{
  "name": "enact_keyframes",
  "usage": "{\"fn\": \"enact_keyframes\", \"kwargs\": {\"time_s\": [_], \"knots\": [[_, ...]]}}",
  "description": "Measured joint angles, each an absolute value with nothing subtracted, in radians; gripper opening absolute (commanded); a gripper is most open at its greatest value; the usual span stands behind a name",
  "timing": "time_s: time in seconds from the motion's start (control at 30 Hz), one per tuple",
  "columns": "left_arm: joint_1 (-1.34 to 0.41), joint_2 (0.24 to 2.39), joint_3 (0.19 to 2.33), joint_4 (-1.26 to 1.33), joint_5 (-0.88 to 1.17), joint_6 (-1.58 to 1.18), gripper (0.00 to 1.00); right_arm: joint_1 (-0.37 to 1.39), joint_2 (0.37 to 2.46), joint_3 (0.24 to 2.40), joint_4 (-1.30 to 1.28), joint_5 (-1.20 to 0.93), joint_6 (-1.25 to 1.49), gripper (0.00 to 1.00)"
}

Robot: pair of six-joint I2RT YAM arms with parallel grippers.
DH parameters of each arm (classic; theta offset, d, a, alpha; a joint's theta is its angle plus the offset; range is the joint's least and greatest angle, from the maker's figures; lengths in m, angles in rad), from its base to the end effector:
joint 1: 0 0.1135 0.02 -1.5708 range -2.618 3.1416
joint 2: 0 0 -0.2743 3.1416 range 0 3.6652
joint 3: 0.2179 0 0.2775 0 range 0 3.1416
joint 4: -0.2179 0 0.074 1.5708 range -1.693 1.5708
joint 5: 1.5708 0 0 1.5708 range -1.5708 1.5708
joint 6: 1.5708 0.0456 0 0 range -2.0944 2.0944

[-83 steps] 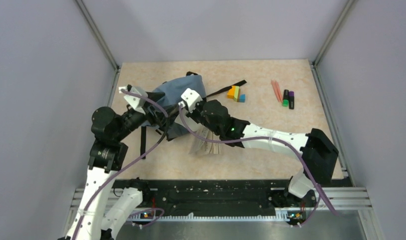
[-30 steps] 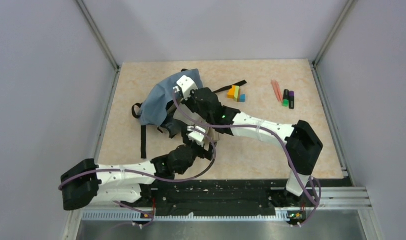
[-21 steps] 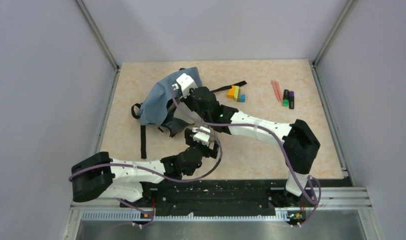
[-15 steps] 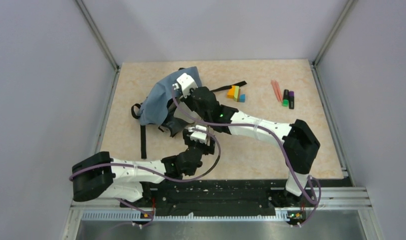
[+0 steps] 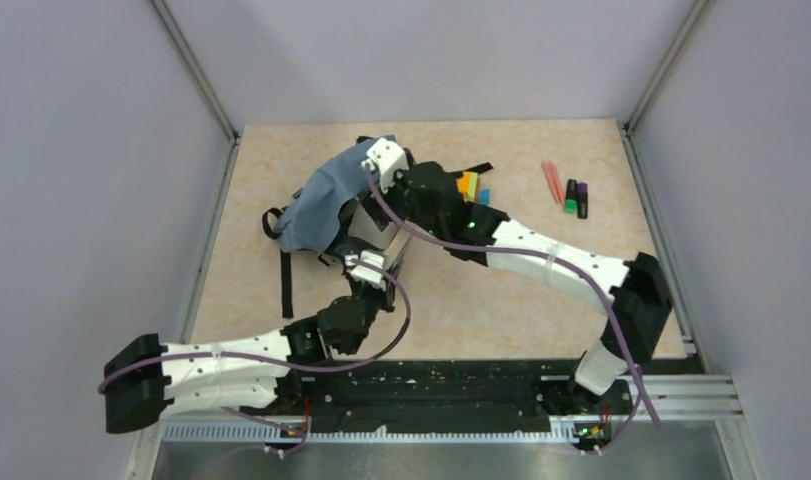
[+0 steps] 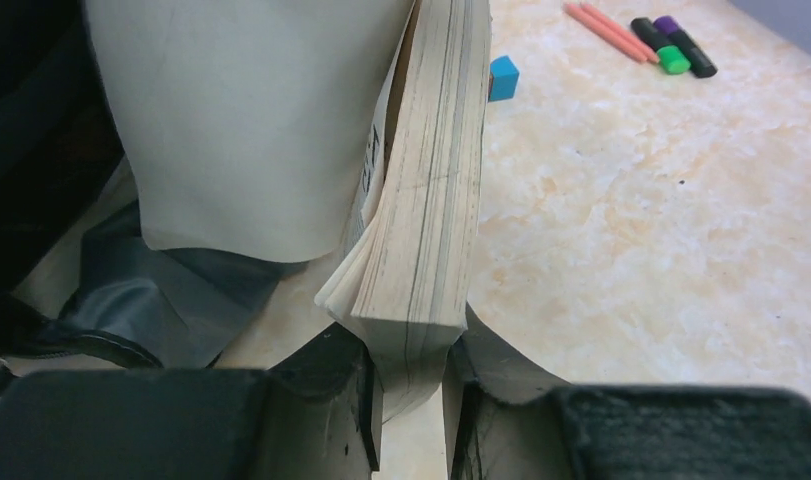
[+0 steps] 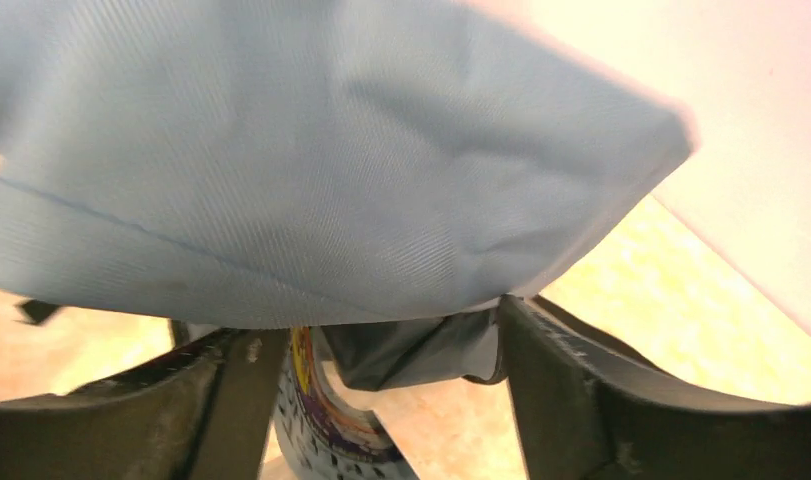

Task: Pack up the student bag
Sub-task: Pick up the book from the center of the board.

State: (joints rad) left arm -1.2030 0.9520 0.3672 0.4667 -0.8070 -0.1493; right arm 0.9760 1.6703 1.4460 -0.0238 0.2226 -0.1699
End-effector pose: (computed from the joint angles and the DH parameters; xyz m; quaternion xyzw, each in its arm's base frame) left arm 0.1115 -0.1979 0.2250 0.1203 0.7254 -0.1533 0.6601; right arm 0.2547 0.3585 0.3556 -0.3678 0.6960 0.1588 0.5959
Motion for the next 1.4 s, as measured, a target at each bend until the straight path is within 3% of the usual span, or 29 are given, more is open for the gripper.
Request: {"fn": "enact_keyframes", "kwargs": {"time_s": [0.13, 0.47, 0.77, 1.1, 1.2, 1.3, 1.37, 1.4], "knots": [[-1.131, 0.823, 0.363, 0.388, -0.702, -0.147, 0.00, 0.915, 1.545, 1.422, -0.041, 0.086, -0.144, 0.90], [-0.847, 0.578, 0.363, 0.171, -0.292, -0.172, 0.00, 0.538, 1.254, 1.113, 0.144, -0.464, -0.006, 0.91], [-0.731, 0.532, 0.365, 0.086, 0.043, -0.182, 0.00, 0.523, 1.212, 0.807, 0.312, -0.852, 0.029, 0.91], [-0.715, 0.546, 0.408, 0.083, 0.239, -0.191, 0.00, 0.524, 1.271, 0.746, 0.546, -0.970, 0.075, 0.91], [-0.708, 0.558, 0.408, 0.083, 0.263, -0.191, 0.00, 0.533, 1.322, 0.746, 0.602, -0.985, 0.082, 0.84], [-0.704, 0.566, 0.408, 0.083, 0.281, -0.192, 0.00, 0.558, 1.371, 0.748, 0.625, -1.000, 0.091, 0.68], [-0.702, 0.566, 0.408, 0.083, 0.288, -0.192, 0.00, 0.586, 1.398, 0.754, 0.617, -1.008, 0.090, 0.52], [-0.701, 0.566, 0.408, 0.084, 0.289, -0.192, 0.00, 0.602, 1.406, 0.759, 0.608, -1.011, 0.087, 0.35]]}}
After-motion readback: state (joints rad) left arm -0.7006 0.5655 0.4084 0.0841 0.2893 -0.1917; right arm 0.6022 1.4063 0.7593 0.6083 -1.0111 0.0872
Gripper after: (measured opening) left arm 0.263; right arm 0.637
